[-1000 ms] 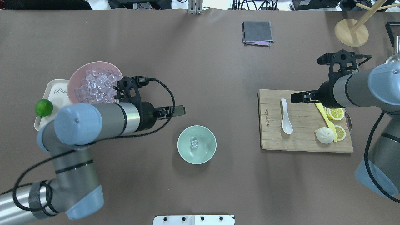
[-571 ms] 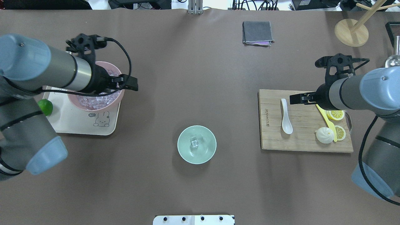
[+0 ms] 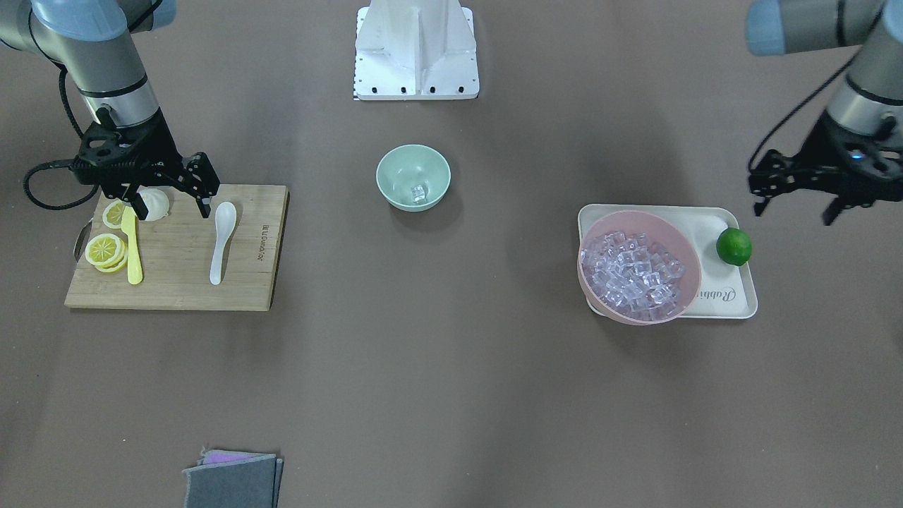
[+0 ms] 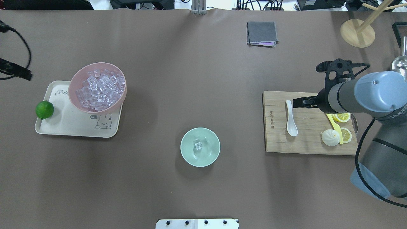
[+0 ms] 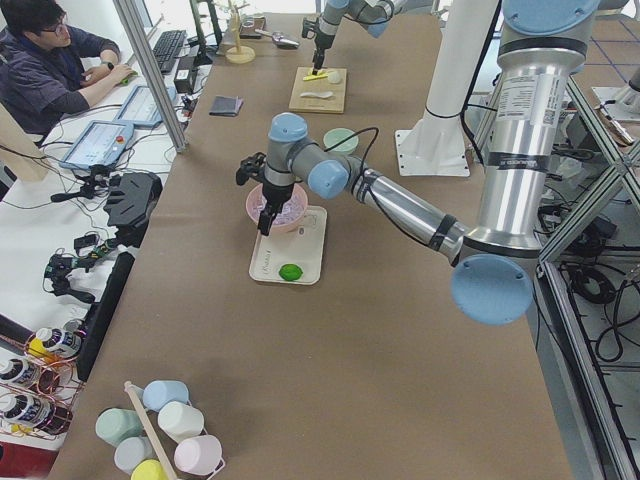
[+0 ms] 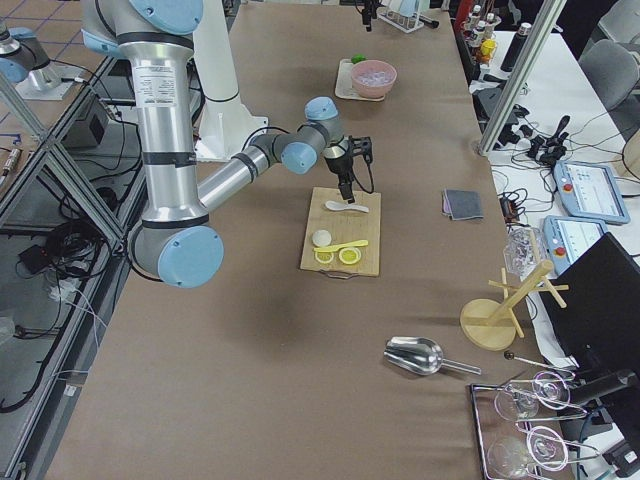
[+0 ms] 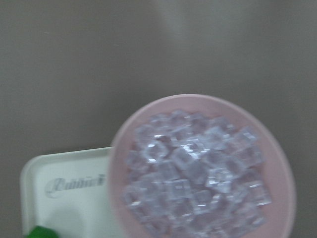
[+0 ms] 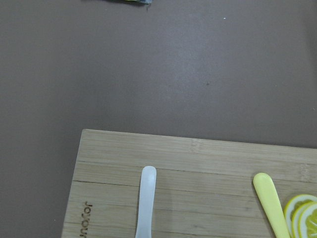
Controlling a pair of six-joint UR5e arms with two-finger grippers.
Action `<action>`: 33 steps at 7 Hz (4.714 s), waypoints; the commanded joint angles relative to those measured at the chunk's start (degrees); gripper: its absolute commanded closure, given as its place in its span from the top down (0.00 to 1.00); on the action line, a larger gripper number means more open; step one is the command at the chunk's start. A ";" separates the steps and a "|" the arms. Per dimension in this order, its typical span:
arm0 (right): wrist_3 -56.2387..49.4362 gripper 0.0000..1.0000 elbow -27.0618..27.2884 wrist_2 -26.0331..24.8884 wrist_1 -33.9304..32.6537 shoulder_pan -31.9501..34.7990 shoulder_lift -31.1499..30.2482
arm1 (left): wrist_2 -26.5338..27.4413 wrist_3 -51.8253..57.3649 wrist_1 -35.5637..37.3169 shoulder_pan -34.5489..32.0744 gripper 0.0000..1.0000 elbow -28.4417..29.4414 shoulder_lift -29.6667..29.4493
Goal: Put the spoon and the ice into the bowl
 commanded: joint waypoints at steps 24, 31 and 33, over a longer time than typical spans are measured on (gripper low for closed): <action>57.55 0.00 -9.19 -30.83 -27.33 -27.77 31.90 | -7.37 28.68 -0.99 -20.62 0.99 12.06 4.53; 45.67 1.00 -8.52 -30.44 -27.24 -22.81 33.85 | -7.37 28.94 -0.90 -20.62 0.99 11.80 4.53; 34.78 1.00 -6.41 -20.00 -26.45 -14.20 33.32 | -7.28 28.94 -0.90 -20.62 0.99 11.62 5.84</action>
